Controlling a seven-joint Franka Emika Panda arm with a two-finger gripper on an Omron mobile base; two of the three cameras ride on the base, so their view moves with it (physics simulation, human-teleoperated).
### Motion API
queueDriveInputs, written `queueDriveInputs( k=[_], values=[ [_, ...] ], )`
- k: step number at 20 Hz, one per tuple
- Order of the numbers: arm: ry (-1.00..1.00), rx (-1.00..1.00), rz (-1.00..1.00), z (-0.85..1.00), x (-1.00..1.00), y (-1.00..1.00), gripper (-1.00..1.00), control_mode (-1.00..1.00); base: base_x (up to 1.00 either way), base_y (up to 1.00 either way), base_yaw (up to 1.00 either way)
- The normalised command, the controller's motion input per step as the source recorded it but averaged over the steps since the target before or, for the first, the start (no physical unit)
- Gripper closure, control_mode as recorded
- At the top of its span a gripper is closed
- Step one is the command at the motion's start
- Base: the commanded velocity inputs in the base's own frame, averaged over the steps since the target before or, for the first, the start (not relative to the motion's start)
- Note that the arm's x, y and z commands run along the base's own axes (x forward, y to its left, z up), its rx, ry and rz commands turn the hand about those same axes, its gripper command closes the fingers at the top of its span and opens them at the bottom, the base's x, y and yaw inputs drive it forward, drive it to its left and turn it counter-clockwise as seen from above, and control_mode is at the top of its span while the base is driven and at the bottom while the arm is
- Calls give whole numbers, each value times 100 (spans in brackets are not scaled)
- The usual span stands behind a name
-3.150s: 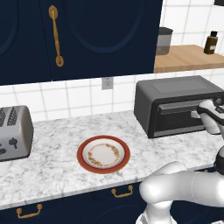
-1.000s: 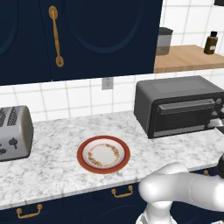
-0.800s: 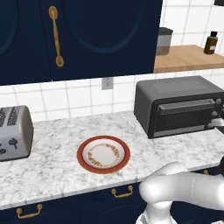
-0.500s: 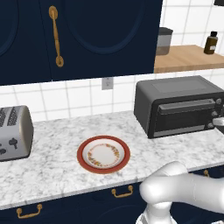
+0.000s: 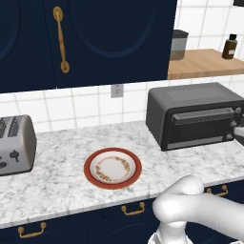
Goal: Pick up the kebab skewer and baguette bread, and place them inside the toaster oven. Close the toaster oven door and start by setting the timer.
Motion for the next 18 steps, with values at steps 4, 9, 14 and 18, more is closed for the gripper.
queueDriveInputs(
  k=[4, 9, 14, 18],
  values=[
    [0, 5, 0, 27, 21, 0, -100, -100, 0, 0, 0],
    [0, 1, 0, 17, 19, 0, -100, -100, 0, 0, 0],
    [0, 0, 0, 9, 8, 0, -100, -100, 0, 0, 0],
    [0, 0, 0, 5, 15, 0, -100, -100, 0, 0, 0]
  ],
)
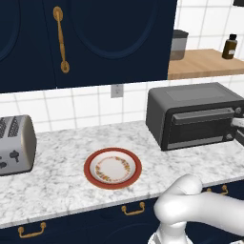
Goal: Pick up the kebab skewer and baguette bread, and place them inside the toaster oven. Close the toaster oven door and start by setting the timer.
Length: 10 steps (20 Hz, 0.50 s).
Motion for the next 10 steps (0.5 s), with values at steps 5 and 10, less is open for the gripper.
queueDriveInputs(
  k=[5, 10],
  values=[
    [0, 2, 0, 18, 5, 0, -100, -100, 0, 0, 0],
    [-3, 4, 0, 27, 0, 0, -100, -100, 0, 0, 0]
  ],
)
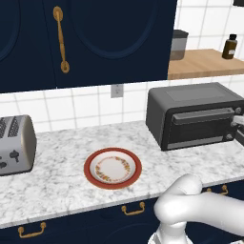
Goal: Pick up the kebab skewer and baguette bread, and place them inside the toaster oven. Close the toaster oven door and start by setting the timer.
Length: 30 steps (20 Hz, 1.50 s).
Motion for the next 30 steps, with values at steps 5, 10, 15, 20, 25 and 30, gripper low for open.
queueDriveInputs(
  k=[5, 10, 15, 20, 25, 30],
  values=[
    [-4, 4, 0, 25, -9, 0, -100, -100, 0, 0, 0],
    [-6, 3, 0, 19, -3, 0, -100, -100, 0, 0, 0],
    [-6, 5, 0, 3, 10, -5, -100, -100, 0, 0, 0],
    [-2, 10, -1, 0, 15, -22, -100, -100, 0, 0, 0],
    [-3, 7, 0, -9, 5, -4, -100, -100, 0, 0, 0],
    [-1, 0, 0, -8, 9, 0, -100, -100, 0, 0, 0]
  ],
)
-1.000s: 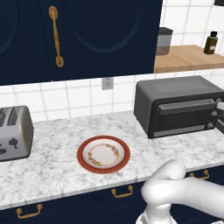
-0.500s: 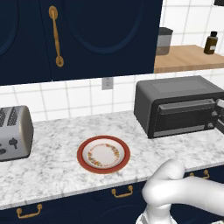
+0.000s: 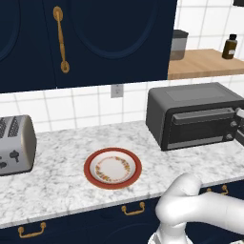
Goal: Pick up the kebab skewer and baguette bread, and place them inside the toaster oven. Close the toaster oven door and start by setting the timer.
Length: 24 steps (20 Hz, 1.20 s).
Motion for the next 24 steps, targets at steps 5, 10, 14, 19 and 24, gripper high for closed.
queueDriveInputs(
  k=[5, 10, 14, 19, 24],
  values=[
    [0, 0, -3, 0, 10, 2, -100, -100, 0, 0, 0],
    [0, 0, -1, 0, 3, 1, -100, -100, 0, 0, 0],
    [0, 0, -4, 0, 0, 13, -100, -100, 0, 0, 0],
    [0, 0, -4, 0, 2, 12, -100, -100, 0, 0, 0],
    [0, 0, -2, 0, 23, 0, -100, -100, 0, 0, 0]
  ],
)
